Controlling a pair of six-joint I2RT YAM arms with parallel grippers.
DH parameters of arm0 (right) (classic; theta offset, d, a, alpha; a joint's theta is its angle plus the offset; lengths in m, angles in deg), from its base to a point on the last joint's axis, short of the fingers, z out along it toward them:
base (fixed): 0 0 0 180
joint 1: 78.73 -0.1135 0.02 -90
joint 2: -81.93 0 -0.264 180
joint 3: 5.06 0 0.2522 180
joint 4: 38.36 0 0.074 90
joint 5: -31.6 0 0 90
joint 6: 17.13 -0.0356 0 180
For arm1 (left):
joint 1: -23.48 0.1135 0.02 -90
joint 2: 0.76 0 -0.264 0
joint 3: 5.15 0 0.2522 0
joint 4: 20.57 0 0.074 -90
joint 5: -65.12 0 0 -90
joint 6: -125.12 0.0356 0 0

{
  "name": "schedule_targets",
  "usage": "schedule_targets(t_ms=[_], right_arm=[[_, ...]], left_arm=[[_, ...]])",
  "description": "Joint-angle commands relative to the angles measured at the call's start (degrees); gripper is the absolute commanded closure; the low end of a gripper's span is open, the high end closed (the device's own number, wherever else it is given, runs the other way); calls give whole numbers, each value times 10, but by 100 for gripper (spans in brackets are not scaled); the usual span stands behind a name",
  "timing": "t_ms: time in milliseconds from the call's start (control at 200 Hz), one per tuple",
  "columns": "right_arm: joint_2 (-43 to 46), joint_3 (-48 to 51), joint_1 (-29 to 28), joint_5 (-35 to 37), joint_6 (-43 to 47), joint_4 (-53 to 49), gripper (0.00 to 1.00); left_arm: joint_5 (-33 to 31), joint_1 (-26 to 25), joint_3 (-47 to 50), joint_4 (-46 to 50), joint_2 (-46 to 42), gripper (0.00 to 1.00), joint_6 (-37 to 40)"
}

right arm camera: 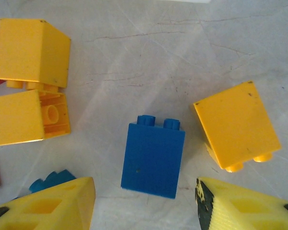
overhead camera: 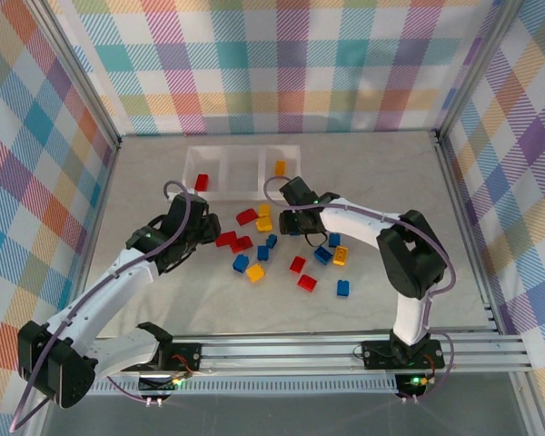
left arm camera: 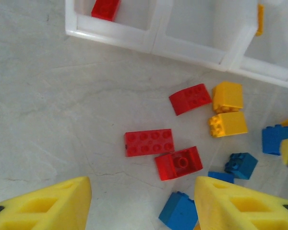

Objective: Sort the legos into containers by color

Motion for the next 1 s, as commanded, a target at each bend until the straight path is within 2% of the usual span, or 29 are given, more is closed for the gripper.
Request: schedule_targets(t_ms=[0,490,745,995], right_arm=[[-16,-26,-6,12,-10,-5,43],[-62,-59,-6,32,2,-22,47],[-69,-65,-6,41,14,-26,60],[-74,-71,-5,44,25,-33,62]], left_arm=[[1,-10,5,-36,-29,41,-7],[-9,-36,14,-45,-27,38,-2],[-5,-41,20,-46,-25,38,-5],[26,-41,24,-48,-21,36,2]])
